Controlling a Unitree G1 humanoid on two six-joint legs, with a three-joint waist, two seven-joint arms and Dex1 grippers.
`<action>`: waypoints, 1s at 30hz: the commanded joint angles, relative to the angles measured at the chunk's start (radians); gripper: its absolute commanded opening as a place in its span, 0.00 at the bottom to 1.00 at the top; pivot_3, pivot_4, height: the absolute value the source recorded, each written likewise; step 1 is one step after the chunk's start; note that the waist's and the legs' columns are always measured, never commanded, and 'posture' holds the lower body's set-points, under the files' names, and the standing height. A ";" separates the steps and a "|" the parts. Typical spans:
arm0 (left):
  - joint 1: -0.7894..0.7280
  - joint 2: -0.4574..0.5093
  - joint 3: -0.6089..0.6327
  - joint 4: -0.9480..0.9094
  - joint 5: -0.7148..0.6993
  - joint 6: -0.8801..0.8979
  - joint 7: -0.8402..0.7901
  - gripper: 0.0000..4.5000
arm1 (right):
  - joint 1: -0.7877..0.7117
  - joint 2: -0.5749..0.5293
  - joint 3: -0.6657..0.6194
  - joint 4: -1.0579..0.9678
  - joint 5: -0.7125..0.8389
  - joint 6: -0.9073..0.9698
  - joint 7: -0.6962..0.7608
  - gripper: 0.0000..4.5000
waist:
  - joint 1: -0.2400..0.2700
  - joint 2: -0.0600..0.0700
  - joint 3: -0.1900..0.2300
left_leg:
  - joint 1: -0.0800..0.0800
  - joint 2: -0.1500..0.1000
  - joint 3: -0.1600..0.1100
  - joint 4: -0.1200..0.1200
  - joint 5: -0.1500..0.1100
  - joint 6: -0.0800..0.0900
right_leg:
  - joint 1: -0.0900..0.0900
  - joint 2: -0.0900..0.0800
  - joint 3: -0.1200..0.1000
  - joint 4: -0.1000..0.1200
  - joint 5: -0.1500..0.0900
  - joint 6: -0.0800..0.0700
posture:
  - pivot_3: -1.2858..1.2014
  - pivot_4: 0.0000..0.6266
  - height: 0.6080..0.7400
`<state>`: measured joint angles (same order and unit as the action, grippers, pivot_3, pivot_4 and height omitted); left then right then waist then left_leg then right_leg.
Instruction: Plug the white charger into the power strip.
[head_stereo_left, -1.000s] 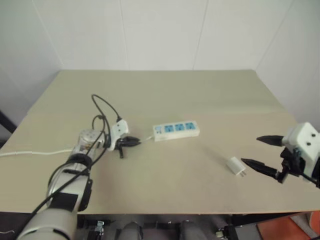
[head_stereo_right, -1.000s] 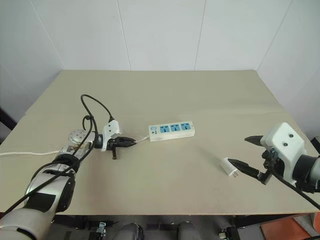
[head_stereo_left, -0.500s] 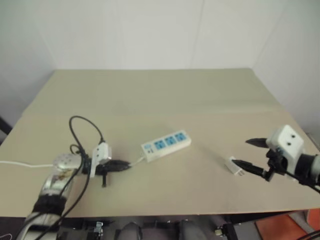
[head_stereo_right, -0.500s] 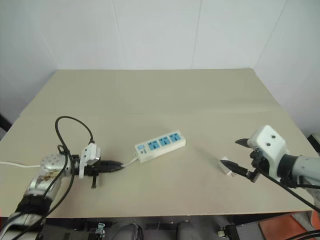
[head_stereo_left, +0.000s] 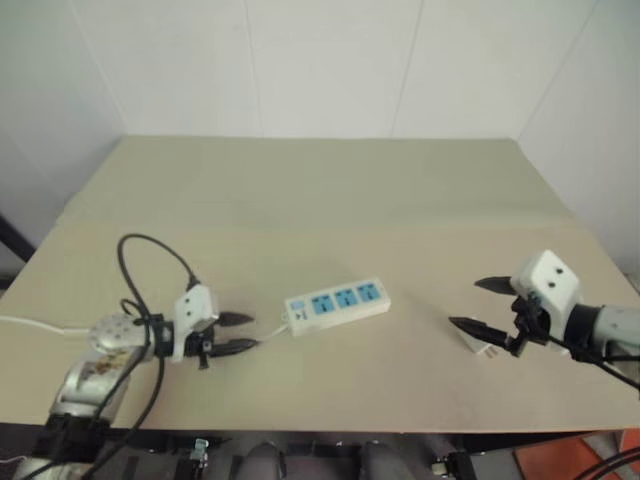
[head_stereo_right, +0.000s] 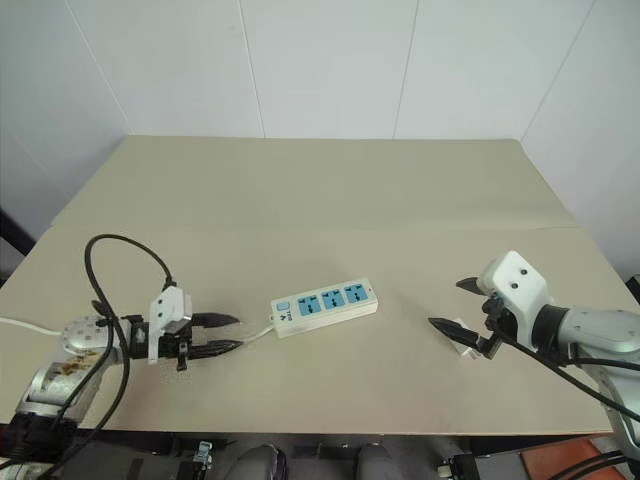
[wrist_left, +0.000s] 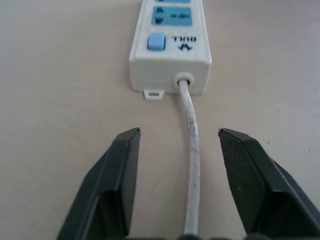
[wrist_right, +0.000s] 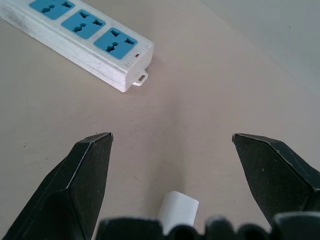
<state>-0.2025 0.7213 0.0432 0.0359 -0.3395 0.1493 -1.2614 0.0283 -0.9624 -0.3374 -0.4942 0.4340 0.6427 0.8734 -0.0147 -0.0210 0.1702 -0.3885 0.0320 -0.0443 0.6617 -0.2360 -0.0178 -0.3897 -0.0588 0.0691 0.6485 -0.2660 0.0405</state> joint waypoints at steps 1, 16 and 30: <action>-0.041 -0.014 0.044 0.046 -0.062 -0.086 -0.058 0.82 | 0.027 0.001 -0.072 -0.048 0.005 -0.011 -0.010 1.00 | 0.001 0.000 0.000 | 0.000 0.000 0.000 0.000 0.000 0.000 | 0.000 0.000 0.000 0.000 0.000 0.000 | 0.52 0.24 1.00; -0.231 -0.262 0.008 0.479 -0.016 -0.467 -0.112 0.99 | 0.090 0.023 -0.112 -0.103 0.001 -0.010 -0.045 1.00 | 0.000 0.000 0.000 | 0.000 -0.001 0.000 0.000 0.000 0.000 | 0.001 0.000 0.000 -0.001 0.001 0.000 | 0.52 0.24 1.00; -0.321 -0.373 -0.050 0.724 0.065 -0.606 -0.130 0.99 | 0.134 0.022 -0.152 -0.150 -0.012 0.009 -0.068 1.00 | 0.000 -0.001 0.000 | -0.001 -0.001 0.000 0.000 0.000 0.000 | 0.001 0.000 0.000 -0.001 0.001 0.000 | 0.52 0.24 1.00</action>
<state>-0.5059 0.3516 -0.0017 0.7423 -0.2908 -0.4294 -1.4027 0.1653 -0.9364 -0.4473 -0.6094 0.4192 0.6466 0.8205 -0.0150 -0.0215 0.1700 -0.3890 0.0307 -0.0448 0.6618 -0.2359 -0.0177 -0.3892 -0.0588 0.0692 0.6476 -0.2653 0.0404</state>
